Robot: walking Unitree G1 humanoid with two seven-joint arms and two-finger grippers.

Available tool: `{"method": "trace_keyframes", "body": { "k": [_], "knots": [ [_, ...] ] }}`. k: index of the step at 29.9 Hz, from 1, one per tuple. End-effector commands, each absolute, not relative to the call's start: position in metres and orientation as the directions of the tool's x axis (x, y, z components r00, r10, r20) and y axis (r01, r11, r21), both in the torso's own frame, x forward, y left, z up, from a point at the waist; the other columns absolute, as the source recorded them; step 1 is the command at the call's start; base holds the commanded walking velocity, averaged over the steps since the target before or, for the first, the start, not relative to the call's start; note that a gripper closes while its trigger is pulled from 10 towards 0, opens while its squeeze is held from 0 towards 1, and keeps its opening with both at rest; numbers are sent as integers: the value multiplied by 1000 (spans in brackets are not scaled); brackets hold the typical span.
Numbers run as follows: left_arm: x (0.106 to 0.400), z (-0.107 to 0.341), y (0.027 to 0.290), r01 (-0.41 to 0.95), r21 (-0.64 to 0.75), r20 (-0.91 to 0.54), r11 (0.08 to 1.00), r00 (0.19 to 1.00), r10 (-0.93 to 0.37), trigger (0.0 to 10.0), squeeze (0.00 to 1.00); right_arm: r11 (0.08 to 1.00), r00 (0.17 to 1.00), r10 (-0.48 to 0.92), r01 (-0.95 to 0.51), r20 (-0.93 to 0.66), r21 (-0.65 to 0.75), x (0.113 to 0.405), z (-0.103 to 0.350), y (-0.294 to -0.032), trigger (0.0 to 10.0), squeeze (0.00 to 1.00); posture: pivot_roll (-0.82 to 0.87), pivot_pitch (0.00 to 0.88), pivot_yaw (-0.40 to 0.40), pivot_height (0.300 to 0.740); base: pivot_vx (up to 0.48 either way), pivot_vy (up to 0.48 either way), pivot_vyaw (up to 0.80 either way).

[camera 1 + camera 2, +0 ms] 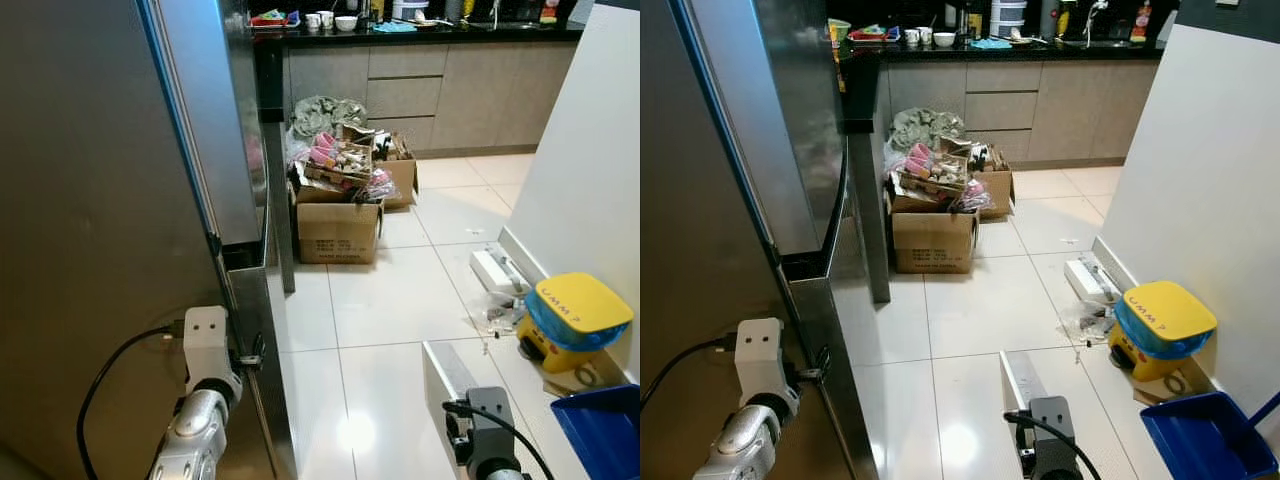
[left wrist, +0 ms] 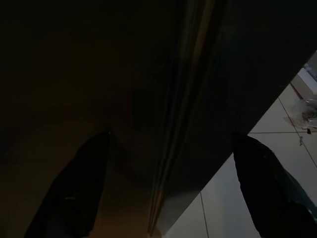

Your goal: Restocking fridge

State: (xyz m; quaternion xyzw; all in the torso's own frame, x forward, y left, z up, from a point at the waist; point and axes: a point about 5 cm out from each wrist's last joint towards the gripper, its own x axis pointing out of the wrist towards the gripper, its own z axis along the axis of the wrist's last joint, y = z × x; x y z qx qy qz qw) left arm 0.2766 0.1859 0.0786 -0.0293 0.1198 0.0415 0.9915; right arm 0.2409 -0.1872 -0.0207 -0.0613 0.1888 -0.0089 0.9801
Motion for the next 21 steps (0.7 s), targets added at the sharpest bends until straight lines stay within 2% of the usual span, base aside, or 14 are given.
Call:
{"method": "trace_keyframes", "body": {
  "k": [1, 5, 6, 7, 8, 17, 21],
  "knots": [
    [285, 93, 186, -92, -27, -169, 995, 982, 86, 10000, 0, 992, 934, -39, -6, -354, -123, 240, -20, -186, 10000, 0, -66, 28, -6, 740, 0, 0, 0],
    [283, 93, 191, -111, -1, -157, 994, 981, 109, 10000, 0, 992, 935, -41, -4, -353, -124, 240, -20, -187, 10000, 0, -65, 32, -4, 740, 0, 0, 0],
    [281, 95, 195, -120, 16, -146, 993, 982, 121, 2235, 0, 992, 935, -42, -3, -353, -124, 240, -20, -187, 10000, 0, -65, 32, -4, 740, 0, 0, 0],
    [281, 95, 195, -120, 16, -146, 993, 982, 121, 2235, 0, 992, 935, -42, -3, -353, -124, 240, -20, -187, 10000, 0, -65, 32, -4, 740, 0, 0, 0],
    [279, 96, 199, -128, 27, -137, 991, 982, 130, 0, 0, 992, 934, -43, -1, -354, -124, 240, -20, -187, 10000, 0, -65, 32, -4, 740, 0, 0, 0],
    [253, 97, 211, -58, 43, -151, 997, 986, 64, 0, 0, 992, 934, -47, 3, -354, -123, 238, -21, -187, 10000, 0, -70, 45, 7, 740, 0, 0, 0],
    [244, 98, 208, -10, 50, -157, 999, 987, 18, 0, 0, 992, 933, -49, 4, -355, -126, 237, -21, -189, 10000, 0, -68, 47, 7, 740, 0, 0, 0]
  ]
}}
